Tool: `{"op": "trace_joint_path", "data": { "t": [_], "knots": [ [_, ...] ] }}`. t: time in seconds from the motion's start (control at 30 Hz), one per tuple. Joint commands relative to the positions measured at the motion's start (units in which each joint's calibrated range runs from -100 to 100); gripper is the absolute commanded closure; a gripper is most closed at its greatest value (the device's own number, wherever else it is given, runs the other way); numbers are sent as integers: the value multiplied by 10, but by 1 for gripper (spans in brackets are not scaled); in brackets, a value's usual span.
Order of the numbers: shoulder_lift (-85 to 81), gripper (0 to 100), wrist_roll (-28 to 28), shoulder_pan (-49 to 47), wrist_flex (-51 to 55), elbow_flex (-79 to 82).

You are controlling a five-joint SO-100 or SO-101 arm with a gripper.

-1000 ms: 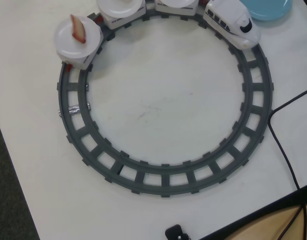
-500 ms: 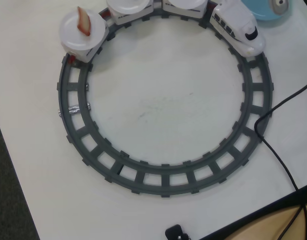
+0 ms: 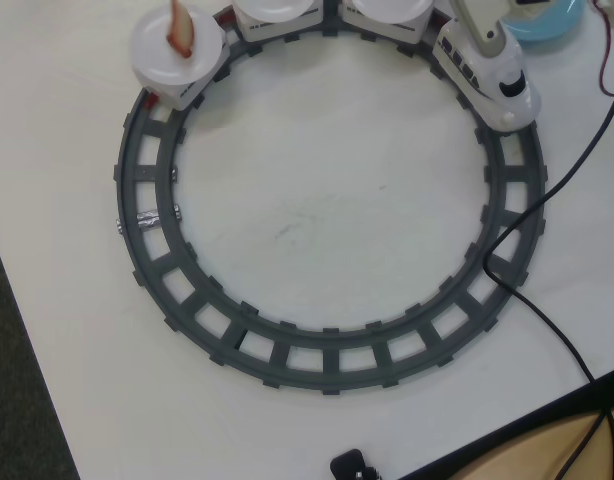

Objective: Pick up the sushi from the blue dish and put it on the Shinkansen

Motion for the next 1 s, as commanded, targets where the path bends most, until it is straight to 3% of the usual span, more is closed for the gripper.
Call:
{"op": "trace_joint_path", "data": {
  "t": [0.0,0.97],
  "knots": [
    [30,98,2,-9,-9,-71],
    [86,98,3,14,23,-68]
  ]
}}
